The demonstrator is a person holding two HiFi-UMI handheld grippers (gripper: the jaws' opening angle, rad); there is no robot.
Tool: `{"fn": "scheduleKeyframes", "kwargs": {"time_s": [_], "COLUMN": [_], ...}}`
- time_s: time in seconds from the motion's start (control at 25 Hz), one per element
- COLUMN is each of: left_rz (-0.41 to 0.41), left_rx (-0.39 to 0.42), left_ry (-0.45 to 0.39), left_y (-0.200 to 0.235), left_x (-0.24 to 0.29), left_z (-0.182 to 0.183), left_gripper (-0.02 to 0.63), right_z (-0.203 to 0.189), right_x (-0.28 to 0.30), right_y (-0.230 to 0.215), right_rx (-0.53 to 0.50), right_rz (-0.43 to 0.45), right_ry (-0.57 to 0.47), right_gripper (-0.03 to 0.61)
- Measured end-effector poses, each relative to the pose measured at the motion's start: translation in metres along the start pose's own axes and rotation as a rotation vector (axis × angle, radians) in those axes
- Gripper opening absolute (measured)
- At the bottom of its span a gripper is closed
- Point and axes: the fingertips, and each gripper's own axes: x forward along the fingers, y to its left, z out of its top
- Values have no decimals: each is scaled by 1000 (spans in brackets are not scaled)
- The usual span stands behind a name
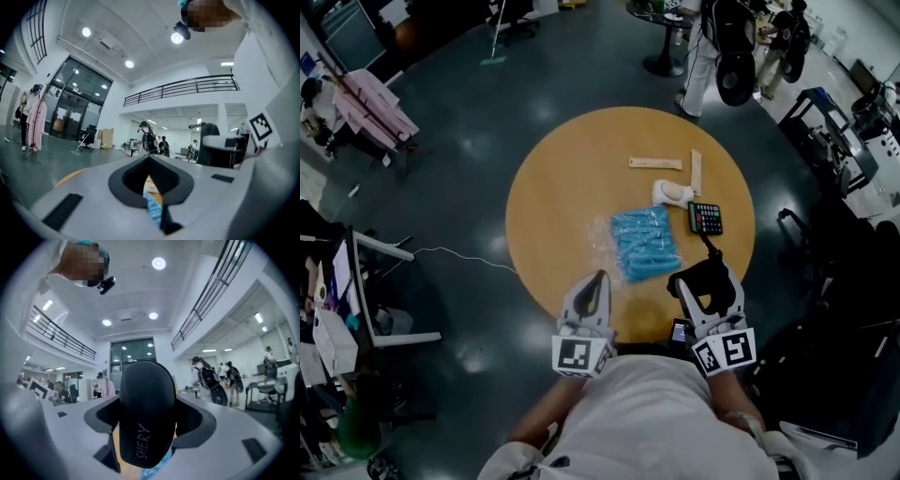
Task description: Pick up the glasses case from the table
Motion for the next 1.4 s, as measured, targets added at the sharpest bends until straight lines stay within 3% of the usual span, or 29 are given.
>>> {"fn": "scheduleKeyframes", "kwargs": {"time_s": [0.08,0.2,0.36,1.4], "left_rz": [-3,-58,-96,-89], "left_rx": [-26,-56,-40,-58], "left_ry": [28,61,77,78], "left_y": [-13,-34,-43,-33], "left_x": [6,9,11,18], "left_z": [-10,-21,-27,-29], "left_gripper": [6,6,6,6], "right_z": [-36,-58,-54,-64], "right_x": [0,-1,2,14], "right_y": [-8,-1,3,3], "right_rx": [78,89,45,-8], "right_rz": [-64,-56,-32,-14], "right_ry": [78,135,129,140], "right_gripper": [336,336,336,336]}}
